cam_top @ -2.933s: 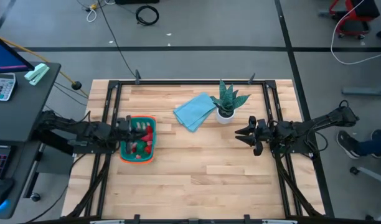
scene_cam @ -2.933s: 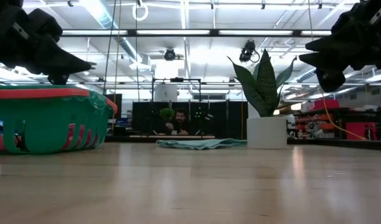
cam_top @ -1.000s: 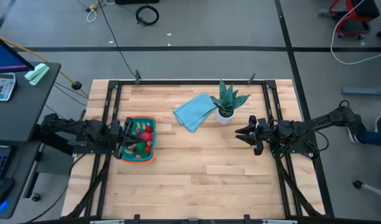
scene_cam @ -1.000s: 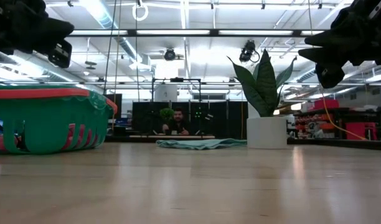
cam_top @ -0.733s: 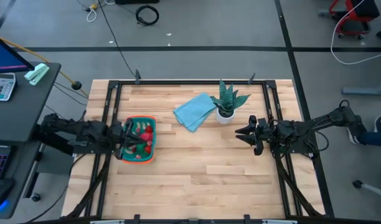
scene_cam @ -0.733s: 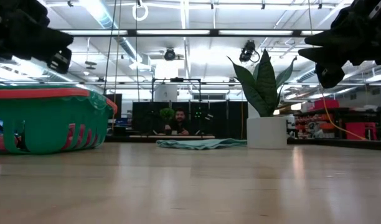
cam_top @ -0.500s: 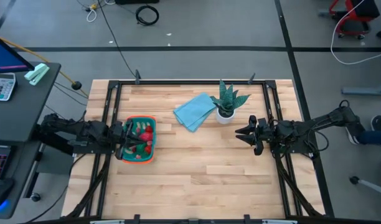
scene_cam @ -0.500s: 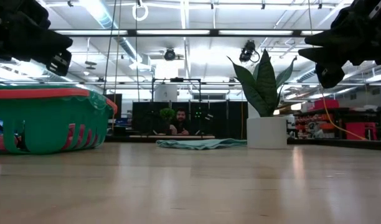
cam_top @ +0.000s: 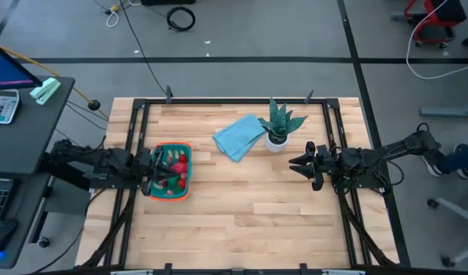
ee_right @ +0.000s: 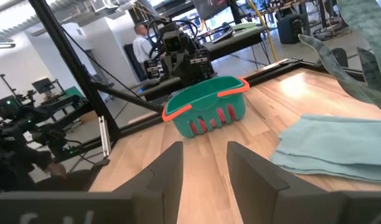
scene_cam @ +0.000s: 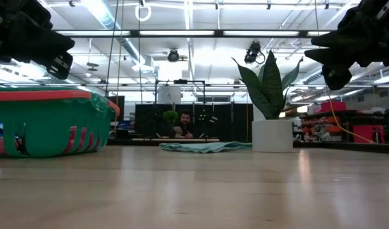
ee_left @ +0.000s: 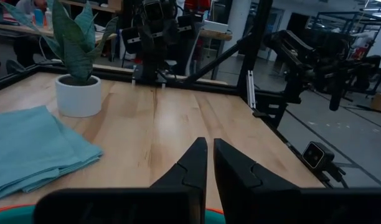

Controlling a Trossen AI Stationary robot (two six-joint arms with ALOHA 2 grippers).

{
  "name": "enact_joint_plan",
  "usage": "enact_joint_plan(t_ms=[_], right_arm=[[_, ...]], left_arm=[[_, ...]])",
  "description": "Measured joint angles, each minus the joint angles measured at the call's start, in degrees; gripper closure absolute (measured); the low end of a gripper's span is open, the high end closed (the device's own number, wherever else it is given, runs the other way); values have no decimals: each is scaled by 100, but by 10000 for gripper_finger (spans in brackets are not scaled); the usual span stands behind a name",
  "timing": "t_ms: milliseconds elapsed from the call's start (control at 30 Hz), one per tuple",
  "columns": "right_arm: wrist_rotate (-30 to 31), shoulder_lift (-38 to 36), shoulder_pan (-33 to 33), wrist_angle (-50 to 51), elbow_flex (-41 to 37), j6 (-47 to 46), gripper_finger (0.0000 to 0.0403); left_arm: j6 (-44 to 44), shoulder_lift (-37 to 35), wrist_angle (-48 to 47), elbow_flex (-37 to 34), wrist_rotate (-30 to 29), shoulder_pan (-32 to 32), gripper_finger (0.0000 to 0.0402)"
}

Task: Pick and placing Produce into tupperware
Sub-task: Return to Home Position

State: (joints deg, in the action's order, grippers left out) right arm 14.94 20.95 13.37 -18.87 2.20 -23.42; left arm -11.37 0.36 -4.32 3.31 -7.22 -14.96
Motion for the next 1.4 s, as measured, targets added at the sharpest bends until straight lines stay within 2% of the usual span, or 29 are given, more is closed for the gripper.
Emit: enact_joint_plan(t_ms=[367,700,1067,1400], right_arm=[[0,0,0,0,0,0,270],[-1,0,0,0,0,0,270],[-2,0,0,2,0,0,270],[-2,0,0,1,0,0,270]], left_arm=[[4,-1,2,0,0,0,378],[4,0,3,0,-1,0,365],[2,0,4,0,-2,0,381],[8,0,4,0,-2,0,367]])
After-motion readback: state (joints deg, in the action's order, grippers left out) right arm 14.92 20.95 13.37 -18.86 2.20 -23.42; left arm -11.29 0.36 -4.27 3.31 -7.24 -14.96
